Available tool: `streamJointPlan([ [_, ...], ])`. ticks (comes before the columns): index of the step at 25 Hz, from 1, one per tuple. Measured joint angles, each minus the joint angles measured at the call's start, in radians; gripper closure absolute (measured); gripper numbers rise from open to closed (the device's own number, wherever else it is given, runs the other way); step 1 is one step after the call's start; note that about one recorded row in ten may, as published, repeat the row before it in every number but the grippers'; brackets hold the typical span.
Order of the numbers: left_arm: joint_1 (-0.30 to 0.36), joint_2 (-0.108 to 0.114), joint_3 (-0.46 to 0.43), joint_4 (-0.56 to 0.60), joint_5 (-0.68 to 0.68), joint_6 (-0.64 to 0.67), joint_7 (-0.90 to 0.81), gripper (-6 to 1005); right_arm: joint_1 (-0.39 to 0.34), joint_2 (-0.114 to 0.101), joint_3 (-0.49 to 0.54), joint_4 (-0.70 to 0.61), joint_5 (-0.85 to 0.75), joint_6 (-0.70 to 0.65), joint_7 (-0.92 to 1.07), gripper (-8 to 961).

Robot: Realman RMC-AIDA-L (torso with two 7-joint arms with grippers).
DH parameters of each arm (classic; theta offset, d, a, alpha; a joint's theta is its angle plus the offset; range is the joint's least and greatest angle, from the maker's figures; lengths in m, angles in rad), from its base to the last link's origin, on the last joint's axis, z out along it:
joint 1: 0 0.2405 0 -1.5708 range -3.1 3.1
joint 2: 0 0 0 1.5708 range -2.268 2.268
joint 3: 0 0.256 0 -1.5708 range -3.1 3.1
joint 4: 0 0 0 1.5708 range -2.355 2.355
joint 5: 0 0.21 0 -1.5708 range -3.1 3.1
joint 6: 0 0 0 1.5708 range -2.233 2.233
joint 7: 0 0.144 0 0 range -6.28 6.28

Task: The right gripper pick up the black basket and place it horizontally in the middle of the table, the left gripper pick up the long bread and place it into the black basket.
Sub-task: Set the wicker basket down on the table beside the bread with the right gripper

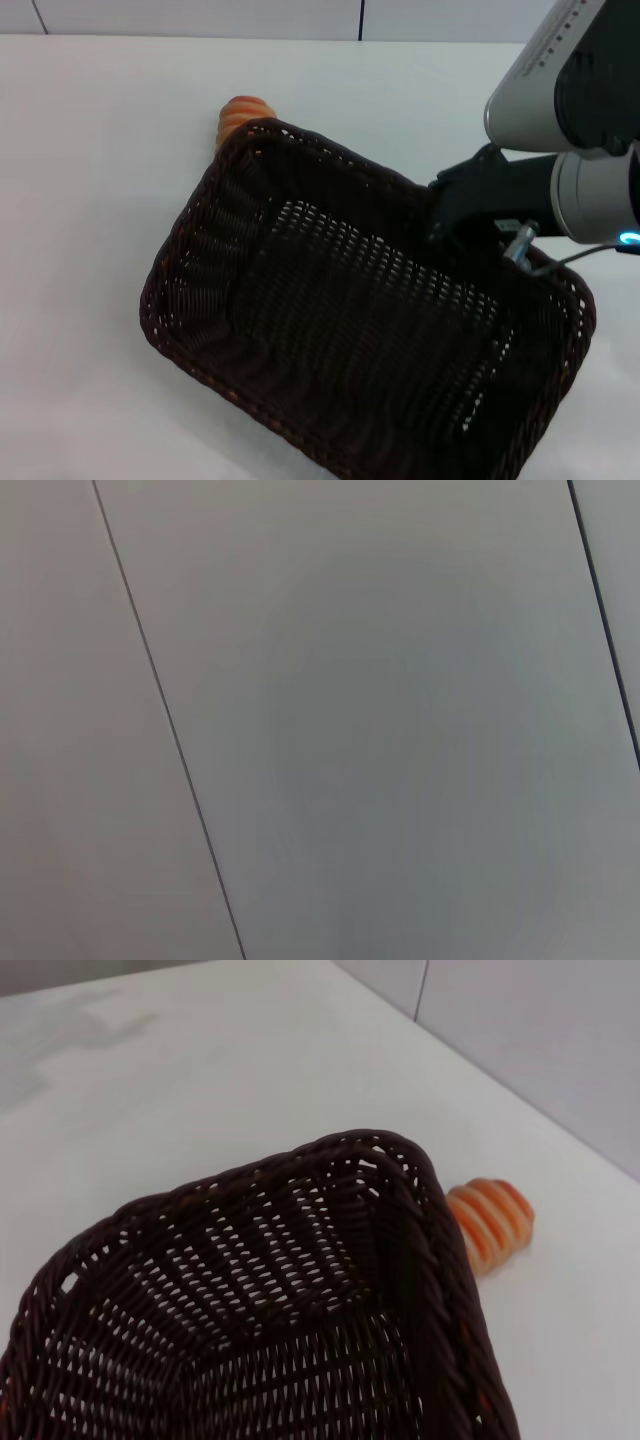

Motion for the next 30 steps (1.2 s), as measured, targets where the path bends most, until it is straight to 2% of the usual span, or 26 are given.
streamJointPlan([
  [17,0.003,0.000,0.002,0.024,-0.010,0.000,0.000,225,-0.025,0.000,-0.015,-0.013,0.017,-0.024,0.000,789],
  [24,0.003,0.000,0.002,0.025,-0.010,0.000,0.000,225,-0.018,0.013,-0.020,-0.040,0.017,-0.018,0.000,788],
  [30,0.004,0.001,0.002,0.025,-0.012,0.000,0.000,225,0.000,0.039,-0.013,-0.076,0.008,-0.030,0.000,789],
])
